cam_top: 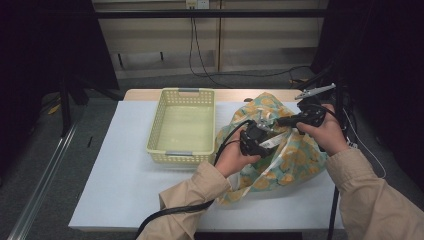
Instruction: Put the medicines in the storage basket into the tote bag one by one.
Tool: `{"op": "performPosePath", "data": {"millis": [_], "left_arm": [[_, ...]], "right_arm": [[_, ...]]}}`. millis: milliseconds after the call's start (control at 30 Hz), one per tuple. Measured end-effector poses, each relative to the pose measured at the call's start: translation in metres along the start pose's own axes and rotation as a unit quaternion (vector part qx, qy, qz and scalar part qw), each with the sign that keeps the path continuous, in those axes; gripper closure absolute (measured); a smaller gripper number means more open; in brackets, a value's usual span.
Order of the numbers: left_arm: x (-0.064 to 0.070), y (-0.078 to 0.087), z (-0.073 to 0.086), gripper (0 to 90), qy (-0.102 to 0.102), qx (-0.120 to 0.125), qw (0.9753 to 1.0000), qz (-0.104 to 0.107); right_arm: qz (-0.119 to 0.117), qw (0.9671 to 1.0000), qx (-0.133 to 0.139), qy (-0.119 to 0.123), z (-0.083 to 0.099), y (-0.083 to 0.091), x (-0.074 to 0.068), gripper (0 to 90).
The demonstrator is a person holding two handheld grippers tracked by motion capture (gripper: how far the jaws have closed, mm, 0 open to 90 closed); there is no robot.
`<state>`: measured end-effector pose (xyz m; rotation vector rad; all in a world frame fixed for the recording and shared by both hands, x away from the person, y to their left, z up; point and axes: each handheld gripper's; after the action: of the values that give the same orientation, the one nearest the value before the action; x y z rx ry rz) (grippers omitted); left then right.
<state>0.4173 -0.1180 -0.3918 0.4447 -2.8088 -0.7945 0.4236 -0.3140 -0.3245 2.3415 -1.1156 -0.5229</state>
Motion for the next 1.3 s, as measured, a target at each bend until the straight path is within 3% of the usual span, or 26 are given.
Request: {"op": "performPosePath", "data": {"millis": [200, 300, 333, 400, 433, 533, 667, 933, 1200, 1300], "left_arm": [[-0.001, -0.015, -0.002, 62.1, 0.009, 0.009, 0.9999, 0.009], [-0.002, -0.023, -0.002, 61.1, 0.011, 0.028, 0.9994, 0.018], [-0.002, -0.025, -0.002, 57.4, 0.022, 0.036, 0.9989, 0.020], [-0.003, -0.027, -0.001, 37.5, 0.024, 0.030, 0.9991, 0.017], [-0.004, -0.025, 0.000, 34.1, 0.022, 0.027, 0.9993, 0.012], [-0.007, -0.016, 0.002, 23.6, 0.040, 0.027, 0.9988, 0.005], [-0.009, 0.006, 0.005, 17.4, 0.036, 0.024, 0.9991, -0.003], [-0.009, 0.051, 0.021, 14.1, 0.029, 0.025, 0.9989, -0.026], [0.000, 0.069, 0.045, 13.6, 0.041, 0.011, 0.9987, -0.028], [0.007, 0.074, 0.051, 13.7, 0.033, 0.011, 0.9991, -0.025]], "right_arm": [[0.000, 1.0000, 0.000, -0.002, 0.000, 0.000, 0.002, 89.1], [0.001, 1.0000, 0.000, -0.003, 0.001, -0.001, 0.002, 89.1], [0.002, 1.0000, -0.001, -0.003, 0.001, -0.001, 0.002, 89.1], [0.002, 1.0000, 0.000, -0.003, 0.002, 0.000, 0.002, 89.1], [0.003, 1.0000, 0.000, -0.004, 0.002, -0.001, 0.002, 89.1], [0.004, 1.0000, -0.001, -0.004, 0.004, -0.001, 0.004, 89.1], [0.003, 1.0000, 0.001, -0.007, 0.006, -0.002, 0.003, 89.1], [0.000, 1.0000, -0.003, -0.001, 0.008, -0.005, -0.001, 89.1], [-0.002, 1.0000, -0.006, -0.003, 0.012, -0.009, -0.003, 89.1], [-0.002, 1.0000, -0.008, -0.004, 0.012, -0.010, -0.004, 89.1]]}}
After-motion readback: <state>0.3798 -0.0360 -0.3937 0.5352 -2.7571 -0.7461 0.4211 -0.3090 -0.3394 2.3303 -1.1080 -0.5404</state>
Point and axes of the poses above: each handheld gripper's, and its own axes: y roughly backward along the jaws, z roughly out of its underside, x roughly to its right, and after that the axes turned 10 degrees about x, right-handed
